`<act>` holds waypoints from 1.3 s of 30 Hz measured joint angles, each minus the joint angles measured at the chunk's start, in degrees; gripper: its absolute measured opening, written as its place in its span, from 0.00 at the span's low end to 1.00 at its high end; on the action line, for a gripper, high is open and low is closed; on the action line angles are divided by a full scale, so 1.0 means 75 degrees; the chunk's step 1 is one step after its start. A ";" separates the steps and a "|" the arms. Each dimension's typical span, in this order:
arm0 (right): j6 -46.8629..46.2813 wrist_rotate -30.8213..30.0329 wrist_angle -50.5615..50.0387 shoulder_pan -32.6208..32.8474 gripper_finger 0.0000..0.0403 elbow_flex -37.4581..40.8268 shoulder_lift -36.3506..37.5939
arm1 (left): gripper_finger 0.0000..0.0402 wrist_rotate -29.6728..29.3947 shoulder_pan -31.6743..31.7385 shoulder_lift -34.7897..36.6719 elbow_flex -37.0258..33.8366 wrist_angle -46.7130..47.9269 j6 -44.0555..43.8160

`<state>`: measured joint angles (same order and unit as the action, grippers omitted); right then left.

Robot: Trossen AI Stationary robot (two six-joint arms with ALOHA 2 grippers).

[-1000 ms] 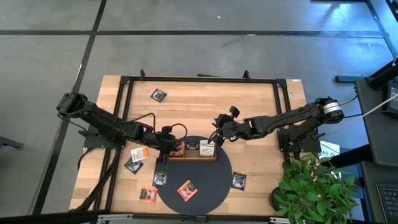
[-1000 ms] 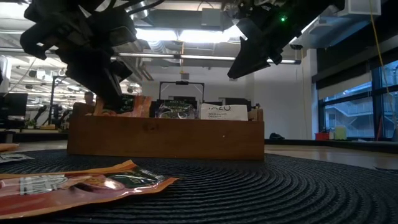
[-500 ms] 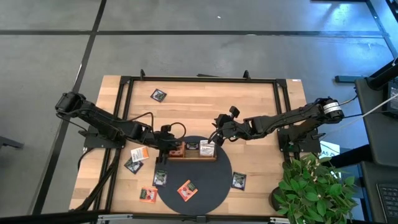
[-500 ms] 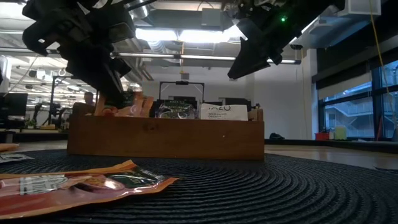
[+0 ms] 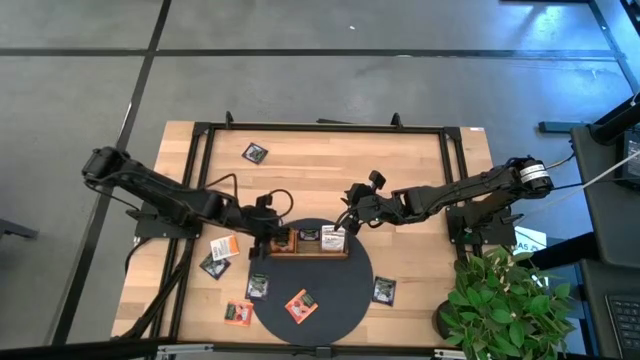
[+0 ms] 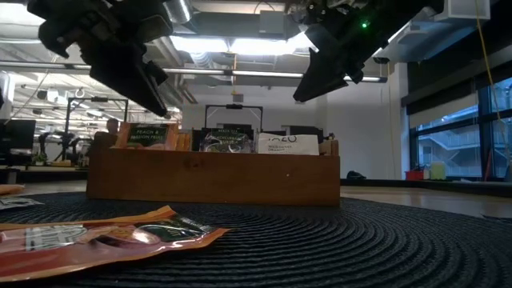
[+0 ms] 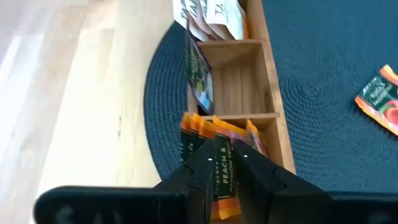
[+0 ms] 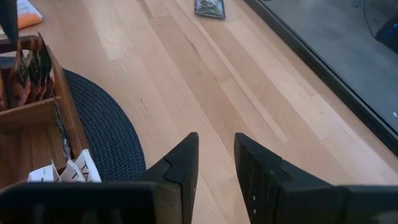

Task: Pick & Place Tea
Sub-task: Put the black tea bag into the middle section of the wooden organizer

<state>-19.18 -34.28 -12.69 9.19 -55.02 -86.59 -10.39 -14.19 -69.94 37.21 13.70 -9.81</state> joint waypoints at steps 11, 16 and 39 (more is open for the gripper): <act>-0.0003 -0.0003 -0.0003 -0.0003 0.26 0.0000 0.0000 | 0.12 -0.1286 0.1510 0.0732 0.0000 0.1310 0.0022; 0.0006 -0.0006 -0.0002 -0.0009 0.26 0.0000 0.0000 | 0.12 -0.0780 0.3545 0.0908 0.0000 0.1839 0.0165; 0.0041 -0.0015 0.0000 -0.0195 0.26 0.0009 -0.0003 | 0.13 0.1575 0.8794 -0.2522 0.0003 -0.0277 0.1065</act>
<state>-18.87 -34.39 -12.69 7.73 -54.96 -86.61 1.42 51.77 -88.85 37.23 11.62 -1.82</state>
